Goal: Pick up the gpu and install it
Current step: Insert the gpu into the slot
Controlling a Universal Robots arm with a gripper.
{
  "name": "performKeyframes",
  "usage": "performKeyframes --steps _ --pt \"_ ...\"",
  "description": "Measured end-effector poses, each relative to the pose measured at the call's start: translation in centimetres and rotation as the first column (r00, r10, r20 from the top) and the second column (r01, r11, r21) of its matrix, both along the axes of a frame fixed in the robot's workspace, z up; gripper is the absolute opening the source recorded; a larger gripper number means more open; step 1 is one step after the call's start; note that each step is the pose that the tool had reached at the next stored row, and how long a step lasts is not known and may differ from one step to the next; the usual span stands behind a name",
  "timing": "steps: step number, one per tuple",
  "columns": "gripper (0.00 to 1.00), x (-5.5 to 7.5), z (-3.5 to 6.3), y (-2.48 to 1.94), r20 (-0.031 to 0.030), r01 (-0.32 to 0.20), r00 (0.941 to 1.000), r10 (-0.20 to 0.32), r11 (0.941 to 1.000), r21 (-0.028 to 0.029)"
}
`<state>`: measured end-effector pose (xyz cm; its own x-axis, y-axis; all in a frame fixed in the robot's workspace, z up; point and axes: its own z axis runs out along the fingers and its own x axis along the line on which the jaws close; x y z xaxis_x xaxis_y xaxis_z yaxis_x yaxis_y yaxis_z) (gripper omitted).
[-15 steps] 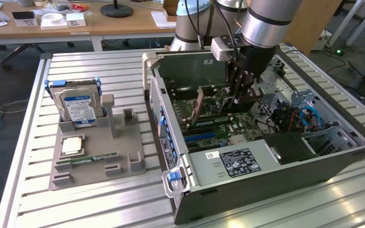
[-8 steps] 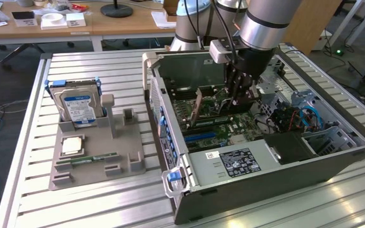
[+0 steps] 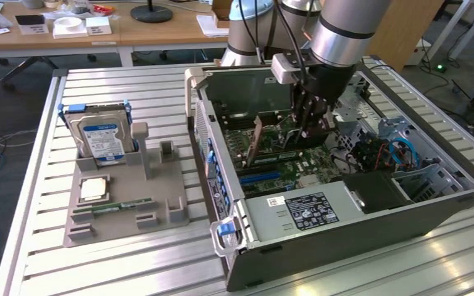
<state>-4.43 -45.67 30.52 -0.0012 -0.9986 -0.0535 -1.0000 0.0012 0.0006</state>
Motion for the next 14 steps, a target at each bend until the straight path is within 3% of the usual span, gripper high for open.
performKeyframes --steps 9,14 --pt "0.26 -0.05 -0.40 0.00 0.0000 0.000 1.0000 0.000 1.0000 0.0000" --pt "0.26 -0.41 -0.72 0.00 0.0098 -0.007 0.9999 0.007 1.0000 0.0009"
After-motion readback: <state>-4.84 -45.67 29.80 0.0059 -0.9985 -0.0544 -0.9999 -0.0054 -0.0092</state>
